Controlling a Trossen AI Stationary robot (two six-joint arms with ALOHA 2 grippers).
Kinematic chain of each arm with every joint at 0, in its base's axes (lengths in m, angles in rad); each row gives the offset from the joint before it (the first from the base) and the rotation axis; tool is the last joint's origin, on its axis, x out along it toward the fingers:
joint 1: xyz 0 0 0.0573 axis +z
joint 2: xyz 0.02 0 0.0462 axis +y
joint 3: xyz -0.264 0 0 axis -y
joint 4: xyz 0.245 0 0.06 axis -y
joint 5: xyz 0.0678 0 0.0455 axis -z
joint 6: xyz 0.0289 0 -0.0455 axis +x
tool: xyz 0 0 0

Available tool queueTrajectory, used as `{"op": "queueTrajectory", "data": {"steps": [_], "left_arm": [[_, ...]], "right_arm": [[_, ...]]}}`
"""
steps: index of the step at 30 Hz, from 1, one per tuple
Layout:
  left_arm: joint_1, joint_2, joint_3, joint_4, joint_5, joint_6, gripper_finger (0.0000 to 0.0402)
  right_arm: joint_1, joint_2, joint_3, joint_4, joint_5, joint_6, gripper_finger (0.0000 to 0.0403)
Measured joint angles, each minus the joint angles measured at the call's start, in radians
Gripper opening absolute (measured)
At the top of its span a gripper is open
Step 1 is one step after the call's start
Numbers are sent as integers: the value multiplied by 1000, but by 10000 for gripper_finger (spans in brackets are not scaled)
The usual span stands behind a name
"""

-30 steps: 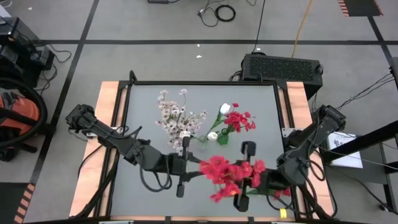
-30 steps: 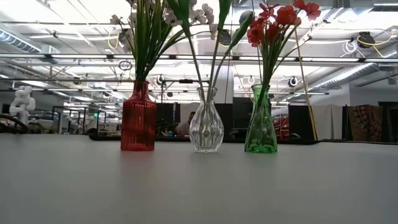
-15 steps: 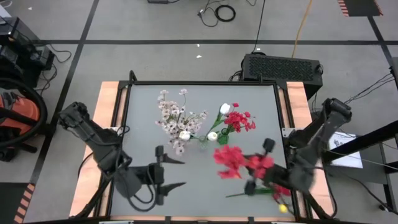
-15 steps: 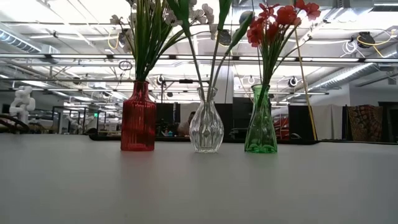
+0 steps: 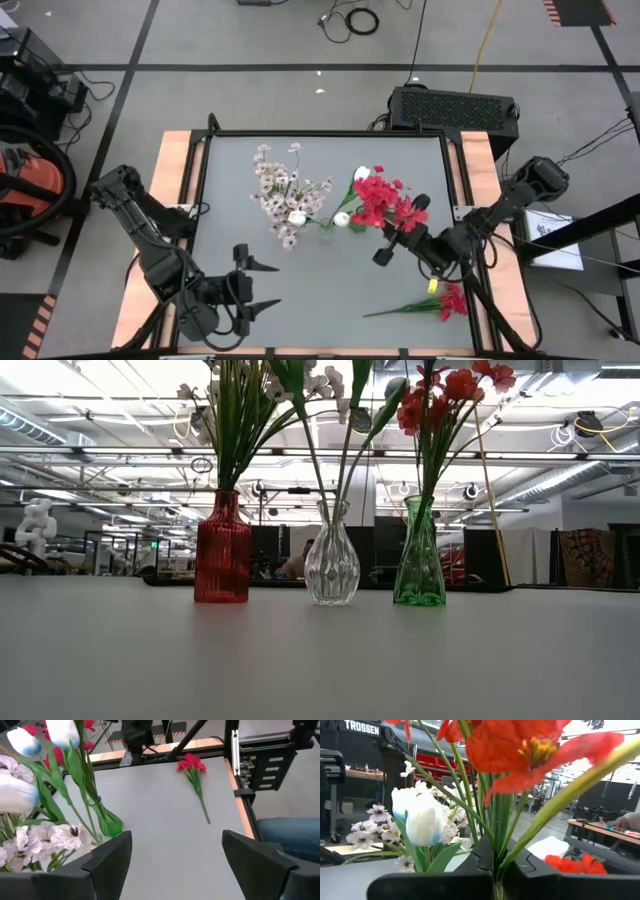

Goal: Sort flowers into vase by color
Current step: Put the top red flower into the green flower vase

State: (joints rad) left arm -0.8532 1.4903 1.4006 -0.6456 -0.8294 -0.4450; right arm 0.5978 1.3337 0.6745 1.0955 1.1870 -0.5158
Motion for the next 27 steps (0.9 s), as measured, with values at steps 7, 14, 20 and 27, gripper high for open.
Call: {"op": "queueTrajectory", "data": {"steps": [7, 14, 20, 27], "left_arm": [[4, 0, 0, 0, 0, 6, 315], [3, 0, 0, 1, 1, 6, 315], [3, 0, 0, 1, 1, 6, 315], [3, 0, 0, 0, 1, 6, 315]], "right_arm": [[-53, 30, -1, -33, -35, 42, 0], [-76, 35, -1, -112, -37, 104, 0], [-102, 36, -1, -193, -36, 168, 1], [-102, 36, -1, -203, -36, 197, 3]]}}
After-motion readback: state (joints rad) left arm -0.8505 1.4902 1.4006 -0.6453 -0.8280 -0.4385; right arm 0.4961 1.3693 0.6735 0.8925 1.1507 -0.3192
